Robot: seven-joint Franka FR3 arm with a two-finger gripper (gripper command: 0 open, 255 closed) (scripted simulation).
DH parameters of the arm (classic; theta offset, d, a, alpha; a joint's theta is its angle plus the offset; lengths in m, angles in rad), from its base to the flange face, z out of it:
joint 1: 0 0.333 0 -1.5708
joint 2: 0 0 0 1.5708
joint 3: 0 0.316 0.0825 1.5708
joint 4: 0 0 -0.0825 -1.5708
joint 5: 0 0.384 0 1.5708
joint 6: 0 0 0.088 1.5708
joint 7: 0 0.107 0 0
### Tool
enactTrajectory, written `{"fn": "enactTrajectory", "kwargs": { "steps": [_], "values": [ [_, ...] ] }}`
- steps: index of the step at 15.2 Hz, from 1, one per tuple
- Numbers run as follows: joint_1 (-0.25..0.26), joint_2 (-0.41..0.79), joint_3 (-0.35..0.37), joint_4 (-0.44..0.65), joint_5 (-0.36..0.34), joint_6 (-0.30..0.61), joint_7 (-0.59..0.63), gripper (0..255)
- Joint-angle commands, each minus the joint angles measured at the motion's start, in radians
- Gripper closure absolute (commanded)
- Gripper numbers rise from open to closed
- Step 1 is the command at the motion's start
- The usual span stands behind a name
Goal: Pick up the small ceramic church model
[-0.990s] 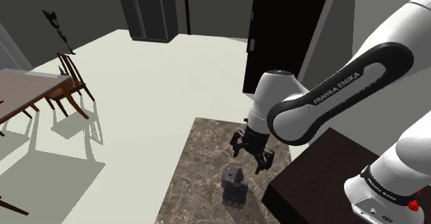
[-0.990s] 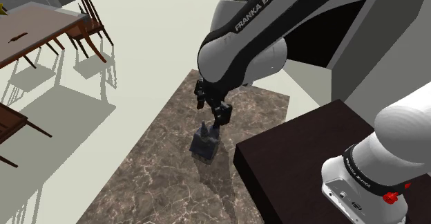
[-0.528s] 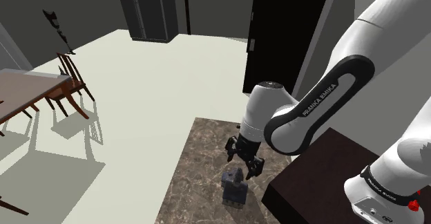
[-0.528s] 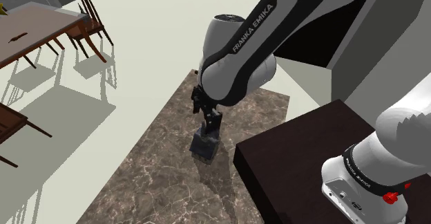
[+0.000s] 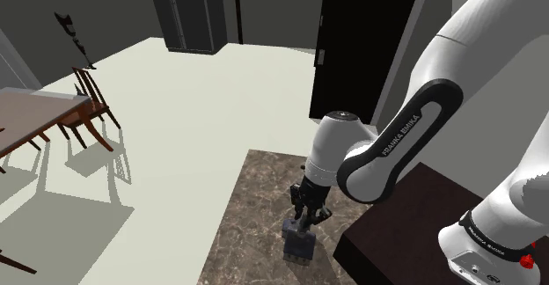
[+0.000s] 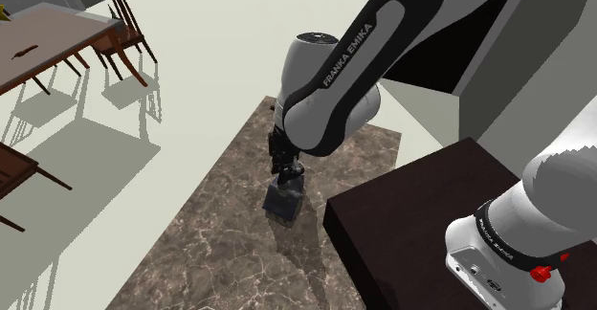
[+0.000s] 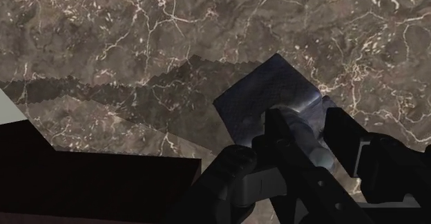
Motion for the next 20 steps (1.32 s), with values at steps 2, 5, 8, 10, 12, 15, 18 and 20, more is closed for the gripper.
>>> {"fn": "enactTrajectory", "kwargs": {
  "steps": [2, 5, 8, 10, 12, 15, 18, 20],
  "values": [
    [0.001, 0.001, -0.001, 0.0, -0.001, 0.0, 0.001, 255],
    [0.001, 0.001, -0.001, 0.0, -0.001, 0.0, 0.001, 255],
    [-0.032, -0.035, 0.038, -0.001, 0.036, -0.032, -0.02, 255],
    [-0.061, -0.074, 0.073, 0.0, 0.077, -0.067, -0.042, 255],
    [-0.086, -0.114, 0.104, 0.002, 0.122, -0.103, -0.068, 255],
    [-0.111, -0.179, 0.136, 0.008, 0.192, -0.163, -0.108, 255],
    [-0.12, -0.246, 0.149, 0.017, 0.255, -0.226, -0.143, 255],
    [-0.119, -0.29, 0.148, 0.023, 0.29, -0.269, -0.161, 255]
  ]
}}
